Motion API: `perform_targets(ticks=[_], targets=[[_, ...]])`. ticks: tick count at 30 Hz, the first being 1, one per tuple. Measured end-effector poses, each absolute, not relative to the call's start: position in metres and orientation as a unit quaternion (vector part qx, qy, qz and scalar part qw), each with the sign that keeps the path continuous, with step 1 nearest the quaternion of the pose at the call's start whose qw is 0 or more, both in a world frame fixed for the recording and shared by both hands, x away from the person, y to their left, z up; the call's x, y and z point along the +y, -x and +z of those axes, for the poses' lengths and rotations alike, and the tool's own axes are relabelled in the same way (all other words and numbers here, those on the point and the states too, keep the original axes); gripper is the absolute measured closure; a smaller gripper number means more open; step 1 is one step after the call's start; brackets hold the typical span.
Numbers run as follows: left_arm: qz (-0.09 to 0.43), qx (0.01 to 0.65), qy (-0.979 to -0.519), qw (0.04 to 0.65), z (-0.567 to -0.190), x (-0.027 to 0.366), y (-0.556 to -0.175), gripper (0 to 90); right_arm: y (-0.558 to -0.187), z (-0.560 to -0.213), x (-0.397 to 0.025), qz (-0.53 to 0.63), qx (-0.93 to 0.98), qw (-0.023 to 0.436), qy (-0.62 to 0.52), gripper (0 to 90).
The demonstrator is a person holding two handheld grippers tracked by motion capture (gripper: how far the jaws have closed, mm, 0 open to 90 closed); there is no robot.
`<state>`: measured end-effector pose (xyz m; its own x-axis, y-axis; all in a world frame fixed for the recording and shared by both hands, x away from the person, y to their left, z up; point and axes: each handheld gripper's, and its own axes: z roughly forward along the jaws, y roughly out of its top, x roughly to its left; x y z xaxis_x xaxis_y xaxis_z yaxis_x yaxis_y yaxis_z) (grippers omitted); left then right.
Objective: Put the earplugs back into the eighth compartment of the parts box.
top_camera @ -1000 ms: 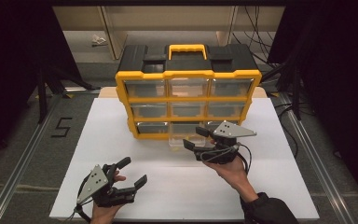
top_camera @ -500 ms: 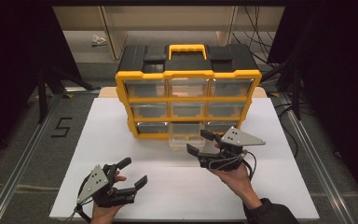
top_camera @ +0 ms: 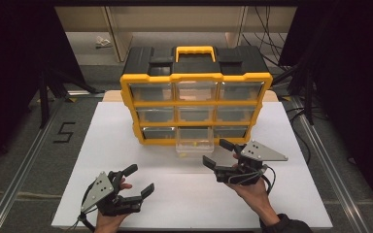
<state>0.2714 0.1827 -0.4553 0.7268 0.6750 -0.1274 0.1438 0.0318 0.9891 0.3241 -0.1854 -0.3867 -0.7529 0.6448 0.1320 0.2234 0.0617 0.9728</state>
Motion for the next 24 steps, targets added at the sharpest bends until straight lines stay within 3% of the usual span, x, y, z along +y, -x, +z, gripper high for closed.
perform_targets(ticks=[24], targets=[[0.202,0.303,-0.672,0.645,-0.455,0.181,-0.271,15.7,-0.301,-0.402,-0.203,0.619,0.696,0.193,-0.307,17.9]])
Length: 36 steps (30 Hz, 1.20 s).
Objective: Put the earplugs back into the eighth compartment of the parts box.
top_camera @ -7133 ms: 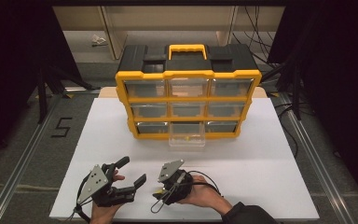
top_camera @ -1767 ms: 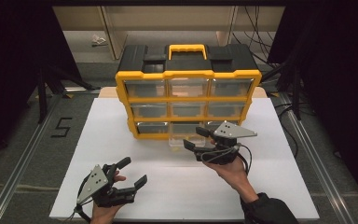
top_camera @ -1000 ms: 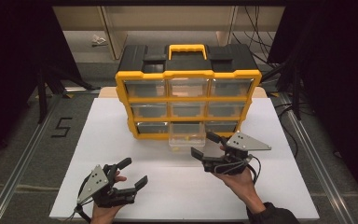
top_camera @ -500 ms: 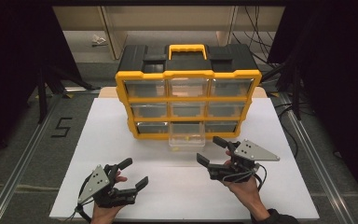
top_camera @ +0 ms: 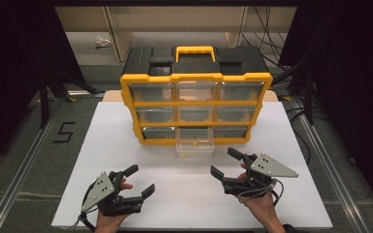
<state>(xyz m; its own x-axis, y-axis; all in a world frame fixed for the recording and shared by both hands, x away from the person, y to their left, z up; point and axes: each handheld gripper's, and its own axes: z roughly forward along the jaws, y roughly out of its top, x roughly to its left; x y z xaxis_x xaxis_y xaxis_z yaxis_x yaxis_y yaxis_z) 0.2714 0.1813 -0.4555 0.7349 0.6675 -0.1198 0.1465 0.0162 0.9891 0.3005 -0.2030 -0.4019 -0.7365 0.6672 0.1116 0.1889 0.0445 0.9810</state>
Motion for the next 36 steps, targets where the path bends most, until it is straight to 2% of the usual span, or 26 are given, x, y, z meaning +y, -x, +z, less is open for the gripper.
perform_targets(ticks=[23,36], targets=[[0.198,0.299,-0.675,0.644,-0.456,0.180,-0.270,15.7,-0.282,-0.416,-0.217,0.614,0.696,0.211,-0.307,17.8],[0.206,0.292,-0.685,0.634,-0.456,0.178,-0.268,15.7,-0.271,-0.428,-0.225,0.607,0.699,0.203,-0.318,18.0]])
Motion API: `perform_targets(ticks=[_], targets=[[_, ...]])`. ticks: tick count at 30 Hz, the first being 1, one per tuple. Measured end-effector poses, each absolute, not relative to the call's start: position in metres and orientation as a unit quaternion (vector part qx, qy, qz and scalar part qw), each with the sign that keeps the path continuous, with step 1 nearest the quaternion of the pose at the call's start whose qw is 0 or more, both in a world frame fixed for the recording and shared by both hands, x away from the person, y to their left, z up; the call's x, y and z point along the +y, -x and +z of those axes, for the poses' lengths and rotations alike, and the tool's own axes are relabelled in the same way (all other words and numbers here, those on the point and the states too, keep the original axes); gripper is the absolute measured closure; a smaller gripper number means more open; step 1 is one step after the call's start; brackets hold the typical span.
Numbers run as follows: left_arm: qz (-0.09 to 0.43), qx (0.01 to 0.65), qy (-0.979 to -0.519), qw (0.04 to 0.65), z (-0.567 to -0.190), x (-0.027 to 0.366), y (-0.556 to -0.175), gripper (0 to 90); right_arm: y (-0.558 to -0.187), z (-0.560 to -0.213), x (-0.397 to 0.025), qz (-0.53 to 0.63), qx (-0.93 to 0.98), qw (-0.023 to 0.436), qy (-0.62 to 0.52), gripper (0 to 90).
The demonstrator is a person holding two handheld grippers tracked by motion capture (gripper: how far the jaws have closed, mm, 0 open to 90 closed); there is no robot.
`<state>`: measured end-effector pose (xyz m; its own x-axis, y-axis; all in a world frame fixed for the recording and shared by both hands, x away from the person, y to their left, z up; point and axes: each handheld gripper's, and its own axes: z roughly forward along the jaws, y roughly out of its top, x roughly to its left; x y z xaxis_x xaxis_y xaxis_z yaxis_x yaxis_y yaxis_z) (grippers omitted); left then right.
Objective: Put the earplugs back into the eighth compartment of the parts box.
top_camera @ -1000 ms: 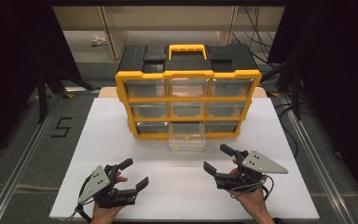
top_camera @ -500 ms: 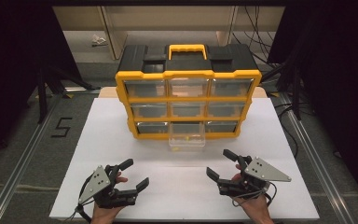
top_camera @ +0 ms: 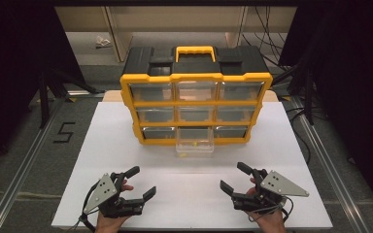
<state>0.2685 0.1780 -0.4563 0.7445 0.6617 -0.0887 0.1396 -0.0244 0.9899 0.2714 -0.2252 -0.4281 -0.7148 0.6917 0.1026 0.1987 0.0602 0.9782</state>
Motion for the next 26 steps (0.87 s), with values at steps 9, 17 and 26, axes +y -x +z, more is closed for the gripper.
perform_targets(ticks=[9,17,26], targets=[[0.203,0.294,-0.684,0.636,-0.4566,0.1781,-0.2688,15.7,-0.2630,-0.4328,-0.2281,0.605,0.698,0.211,-0.319,18.1],[0.201,0.295,-0.682,0.638,-0.4564,0.1784,-0.2688,15.7,-0.2634,-0.4334,-0.2302,0.605,0.695,0.221,-0.320,18.1],[0.200,0.296,-0.681,0.639,-0.4565,0.1789,-0.2693,15.7,-0.2650,-0.4338,-0.2308,0.606,0.693,0.223,-0.321,18.1]])
